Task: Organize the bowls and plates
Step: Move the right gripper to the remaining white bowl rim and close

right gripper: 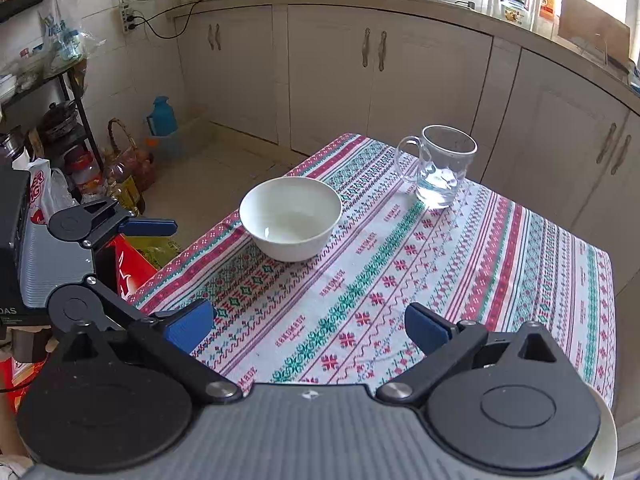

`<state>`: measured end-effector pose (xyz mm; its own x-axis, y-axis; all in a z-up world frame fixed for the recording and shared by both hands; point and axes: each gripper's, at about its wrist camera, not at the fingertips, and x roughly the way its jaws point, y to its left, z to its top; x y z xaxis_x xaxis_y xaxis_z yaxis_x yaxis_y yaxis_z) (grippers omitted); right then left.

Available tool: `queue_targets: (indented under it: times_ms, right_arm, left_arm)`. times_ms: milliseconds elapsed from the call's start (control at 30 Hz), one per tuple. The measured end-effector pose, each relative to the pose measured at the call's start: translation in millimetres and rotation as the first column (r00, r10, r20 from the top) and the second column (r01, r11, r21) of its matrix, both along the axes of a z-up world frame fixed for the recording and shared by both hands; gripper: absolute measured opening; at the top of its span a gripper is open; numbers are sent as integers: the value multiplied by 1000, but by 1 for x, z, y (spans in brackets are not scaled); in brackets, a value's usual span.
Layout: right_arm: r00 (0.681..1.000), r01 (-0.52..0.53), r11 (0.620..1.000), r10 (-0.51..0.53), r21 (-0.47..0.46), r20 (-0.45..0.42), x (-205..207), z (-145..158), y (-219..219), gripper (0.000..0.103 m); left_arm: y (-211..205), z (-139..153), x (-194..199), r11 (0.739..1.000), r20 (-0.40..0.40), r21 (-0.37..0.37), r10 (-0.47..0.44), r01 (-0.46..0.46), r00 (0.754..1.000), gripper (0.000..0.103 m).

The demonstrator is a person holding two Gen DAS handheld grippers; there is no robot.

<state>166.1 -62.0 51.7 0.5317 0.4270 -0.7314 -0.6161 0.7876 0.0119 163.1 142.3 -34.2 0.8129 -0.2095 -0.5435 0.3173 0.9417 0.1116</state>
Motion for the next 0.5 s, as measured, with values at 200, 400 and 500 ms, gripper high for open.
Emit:
queue_targets:
  times_ms: [200,400,500]
  right_arm:
    - [999,-43,999,43,-27,-3,31,5,27,103]
    - [996,-88,995,87,-44,-34,65,-1,50,103]
    - [992,-110,993,107,-53,-61,82,-8,61,103]
  left_arm:
    - [6,-9,28,1000,6,-10,-1,1,1000,98]
    - [9,-18,52,1000,0,-22,-4,4,1000,98]
    - [9,-23,61,1000,1,-24,-5,5,1000,98]
